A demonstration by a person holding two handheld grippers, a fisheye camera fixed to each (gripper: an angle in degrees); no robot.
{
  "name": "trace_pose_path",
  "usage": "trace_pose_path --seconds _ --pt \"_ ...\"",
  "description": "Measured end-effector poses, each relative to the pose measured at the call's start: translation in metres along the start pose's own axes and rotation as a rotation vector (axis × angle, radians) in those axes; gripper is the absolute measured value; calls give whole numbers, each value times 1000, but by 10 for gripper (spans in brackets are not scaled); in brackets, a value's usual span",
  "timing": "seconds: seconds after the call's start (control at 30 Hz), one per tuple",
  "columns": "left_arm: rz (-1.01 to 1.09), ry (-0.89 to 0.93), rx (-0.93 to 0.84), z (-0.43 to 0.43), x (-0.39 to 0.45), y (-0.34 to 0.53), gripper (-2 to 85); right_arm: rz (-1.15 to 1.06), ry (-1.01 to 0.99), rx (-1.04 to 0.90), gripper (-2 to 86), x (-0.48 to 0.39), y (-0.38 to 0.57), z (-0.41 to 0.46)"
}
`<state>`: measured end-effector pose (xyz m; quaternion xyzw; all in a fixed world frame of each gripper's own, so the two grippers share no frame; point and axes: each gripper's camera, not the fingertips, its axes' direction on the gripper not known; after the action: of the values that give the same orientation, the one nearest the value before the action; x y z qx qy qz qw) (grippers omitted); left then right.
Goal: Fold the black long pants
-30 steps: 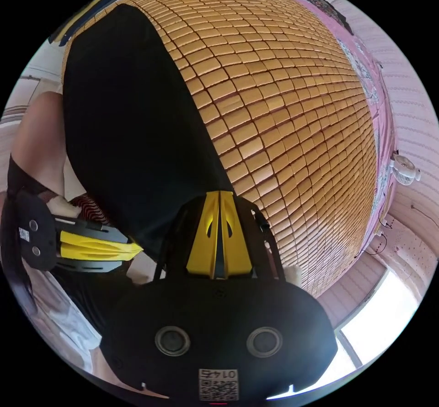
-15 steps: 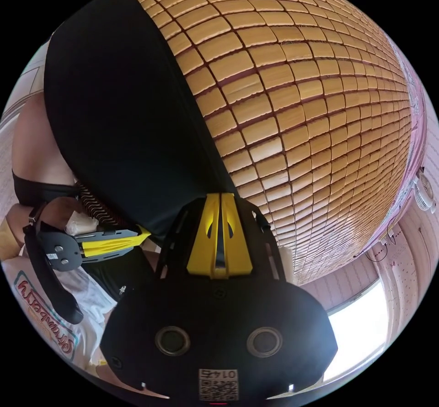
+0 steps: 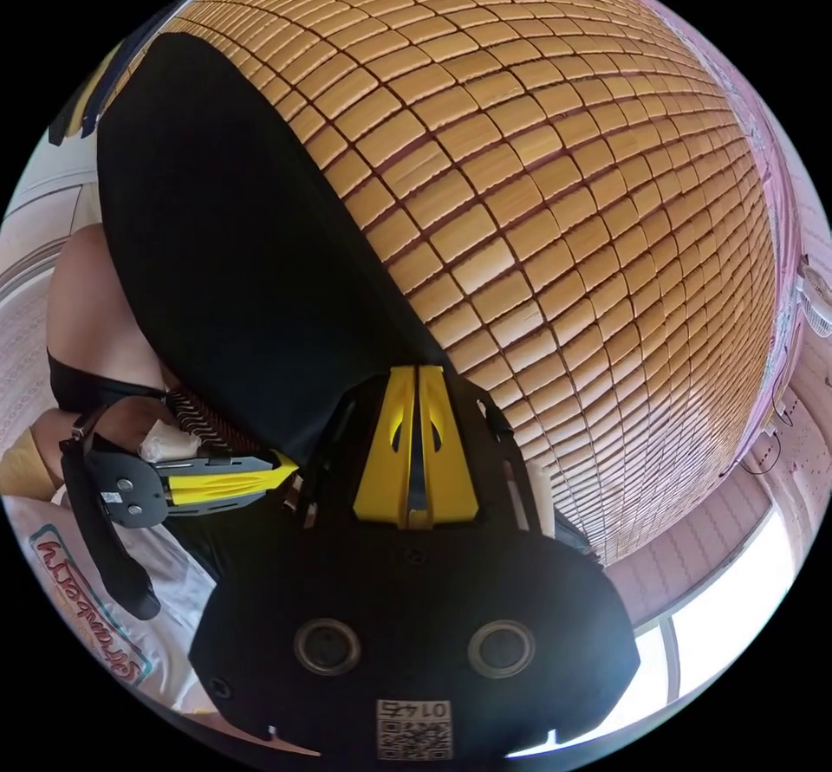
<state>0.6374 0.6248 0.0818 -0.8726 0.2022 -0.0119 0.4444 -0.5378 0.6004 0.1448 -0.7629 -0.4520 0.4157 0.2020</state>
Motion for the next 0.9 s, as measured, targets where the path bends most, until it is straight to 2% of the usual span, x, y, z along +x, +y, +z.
trace_pose_path --seconds 0.47,0.63,0.77,0.9 --pt "15 -21 7 -5 7 6 -10 -96 154 -208 -3 -7 21 8" --pt "88 51 53 -17 20 12 -10 -108 147 -261 -3 3 47 12" --pt "174 59 117 -31 37 17 -10 -82 153 -249 -2 9 74 13" --pt "181 55 90 -28 38 23 -10 -144 293 -95 1 -1 134 17"
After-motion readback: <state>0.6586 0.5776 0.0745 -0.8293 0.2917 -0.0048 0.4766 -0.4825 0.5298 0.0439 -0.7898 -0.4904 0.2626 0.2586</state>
